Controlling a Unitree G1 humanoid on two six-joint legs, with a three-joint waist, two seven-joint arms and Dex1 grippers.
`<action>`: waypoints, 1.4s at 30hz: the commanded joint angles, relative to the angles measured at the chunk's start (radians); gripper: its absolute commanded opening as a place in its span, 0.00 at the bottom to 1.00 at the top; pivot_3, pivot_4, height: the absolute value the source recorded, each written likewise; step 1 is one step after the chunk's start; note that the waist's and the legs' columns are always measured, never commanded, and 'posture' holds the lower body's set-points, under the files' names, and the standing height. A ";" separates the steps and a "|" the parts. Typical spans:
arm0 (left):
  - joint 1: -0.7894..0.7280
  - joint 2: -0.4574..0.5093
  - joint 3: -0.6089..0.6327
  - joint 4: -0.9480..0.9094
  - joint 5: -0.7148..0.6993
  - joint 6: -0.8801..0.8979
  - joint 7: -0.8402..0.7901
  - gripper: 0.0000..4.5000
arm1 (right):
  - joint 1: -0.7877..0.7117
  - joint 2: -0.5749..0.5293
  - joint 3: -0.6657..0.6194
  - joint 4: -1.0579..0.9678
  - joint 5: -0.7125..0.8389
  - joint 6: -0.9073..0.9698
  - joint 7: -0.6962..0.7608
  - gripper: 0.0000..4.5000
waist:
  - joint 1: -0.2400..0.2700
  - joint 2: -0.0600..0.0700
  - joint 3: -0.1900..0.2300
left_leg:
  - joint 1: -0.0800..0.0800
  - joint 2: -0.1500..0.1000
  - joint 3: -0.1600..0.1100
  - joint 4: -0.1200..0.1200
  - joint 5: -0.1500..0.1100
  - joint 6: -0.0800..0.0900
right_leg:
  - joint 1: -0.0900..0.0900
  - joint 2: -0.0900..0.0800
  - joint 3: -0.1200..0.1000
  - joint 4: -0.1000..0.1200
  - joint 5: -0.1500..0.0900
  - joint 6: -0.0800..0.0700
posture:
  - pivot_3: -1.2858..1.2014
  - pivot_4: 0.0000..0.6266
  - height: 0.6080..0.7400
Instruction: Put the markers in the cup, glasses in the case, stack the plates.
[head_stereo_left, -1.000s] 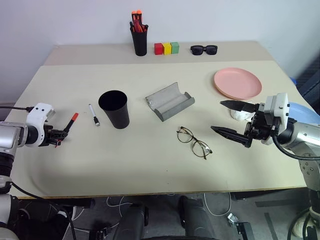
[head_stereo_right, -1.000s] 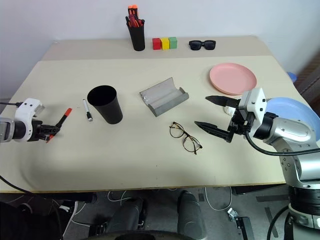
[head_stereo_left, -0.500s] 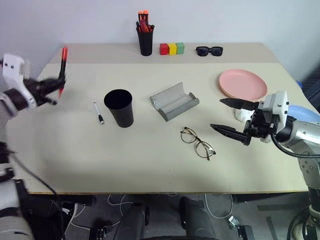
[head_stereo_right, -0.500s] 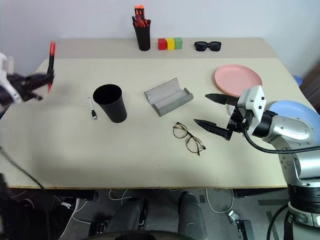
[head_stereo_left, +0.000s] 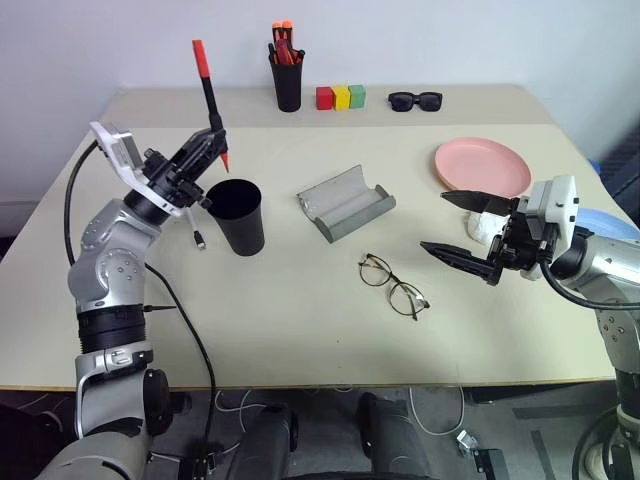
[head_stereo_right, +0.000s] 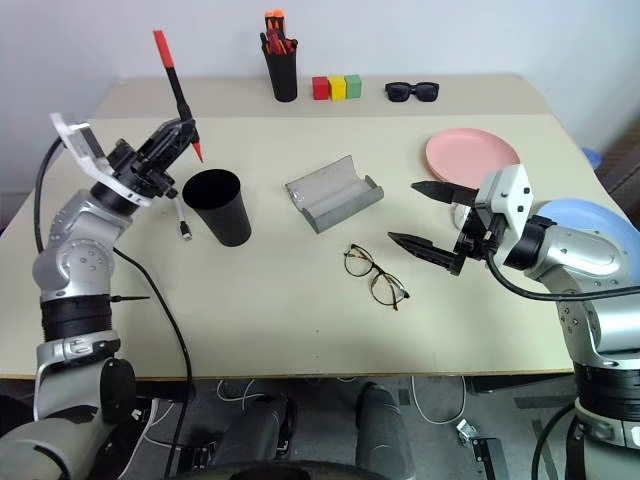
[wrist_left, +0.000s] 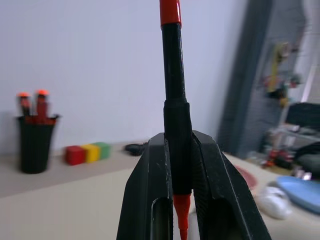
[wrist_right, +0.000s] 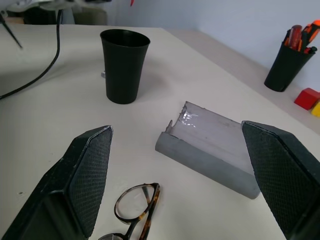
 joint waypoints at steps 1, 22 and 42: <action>0.017 0.031 -0.001 -0.021 0.006 -0.045 -0.033 0.00 | 0.017 -0.018 -0.047 -0.050 0.014 -0.001 -0.011 0.94 | -0.003 0.000 0.000 | 0.000 0.000 0.000 0.000 0.000 0.000 | 0.000 0.000 0.000 0.000 0.000 0.000 | 0.52 0.24 1.00; 0.063 0.043 -0.020 0.007 0.009 -0.115 -0.091 0.87 | 0.011 -0.024 -0.053 -0.055 0.009 0.006 -0.018 0.94 | -0.013 0.000 0.000 | 0.000 0.000 -0.001 0.000 0.000 0.000 | 0.000 0.000 0.000 0.000 0.000 0.000 | 0.52 0.24 1.00; -0.085 0.351 0.117 0.001 -0.038 0.489 0.502 1.00 | -0.026 -0.004 -0.012 -0.018 -0.009 -0.012 -0.005 0.94 | -0.011 -0.001 0.000 | 0.001 0.000 -0.002 -0.001 0.000 0.000 | 0.001 0.001 0.000 0.001 0.000 0.000 | 0.52 0.24 1.00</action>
